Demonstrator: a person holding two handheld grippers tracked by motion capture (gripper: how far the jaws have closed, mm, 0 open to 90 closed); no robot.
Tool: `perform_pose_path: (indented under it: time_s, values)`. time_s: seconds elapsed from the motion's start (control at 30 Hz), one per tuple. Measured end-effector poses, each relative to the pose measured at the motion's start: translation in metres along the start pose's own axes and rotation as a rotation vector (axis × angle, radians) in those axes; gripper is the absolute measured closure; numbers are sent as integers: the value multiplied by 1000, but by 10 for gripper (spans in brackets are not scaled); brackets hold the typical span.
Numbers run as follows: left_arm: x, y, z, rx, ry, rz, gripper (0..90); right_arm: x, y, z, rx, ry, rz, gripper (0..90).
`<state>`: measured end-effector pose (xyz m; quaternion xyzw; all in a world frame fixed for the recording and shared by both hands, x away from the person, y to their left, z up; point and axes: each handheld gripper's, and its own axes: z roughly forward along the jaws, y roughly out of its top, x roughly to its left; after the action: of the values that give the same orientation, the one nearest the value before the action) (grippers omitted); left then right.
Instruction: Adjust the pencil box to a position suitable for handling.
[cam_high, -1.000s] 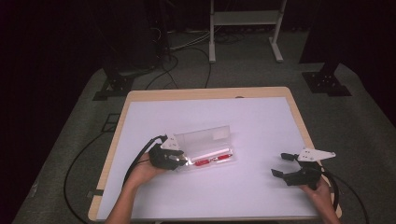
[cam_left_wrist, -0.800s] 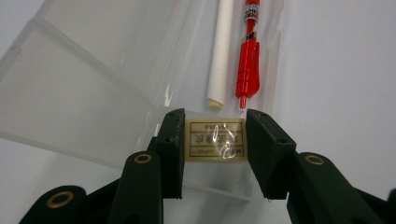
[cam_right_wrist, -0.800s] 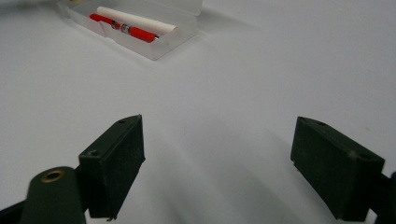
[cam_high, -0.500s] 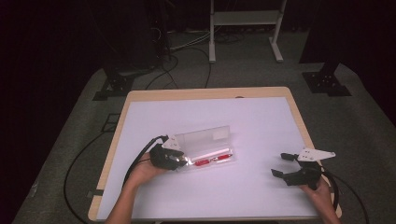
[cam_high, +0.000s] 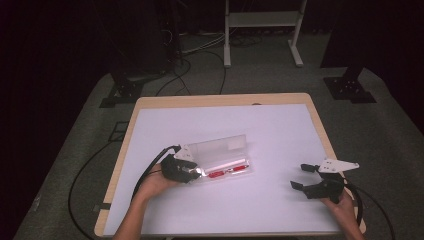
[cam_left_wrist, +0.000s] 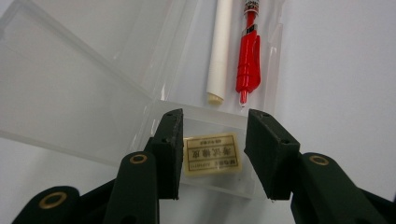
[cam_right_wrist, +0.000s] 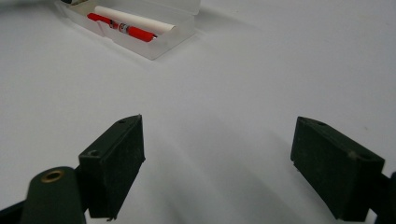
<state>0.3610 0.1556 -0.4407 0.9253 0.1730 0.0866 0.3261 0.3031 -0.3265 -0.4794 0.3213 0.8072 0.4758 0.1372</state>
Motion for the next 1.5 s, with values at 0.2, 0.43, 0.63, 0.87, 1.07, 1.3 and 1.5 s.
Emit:
perform_pose_path:
  time_s: [0.2,0.43,0.63,0.87,1.07,1.3,1.5]
  values:
    - [-1,2,-2,-19,-7,-2,561,0,0,0,0,0,0,164]
    - [-3,4,-2,-34,-18,-7,543,0,0,0,0,-2,-1,164]
    - [-4,5,-4,-46,-30,-15,516,0,0,0,2,-3,4,164]
    - [-7,6,-9,-56,-28,-10,503,0,0,0,2,-3,6,165]
    - [-10,7,-13,-67,-26,-5,494,0,0,0,2,-7,3,164]
    - [-12,8,-19,-84,-23,-6,479,0,0,0,3,-7,4,164]
    - [-13,8,-19,-91,-30,-5,466,0,0,0,4,-9,4,164]
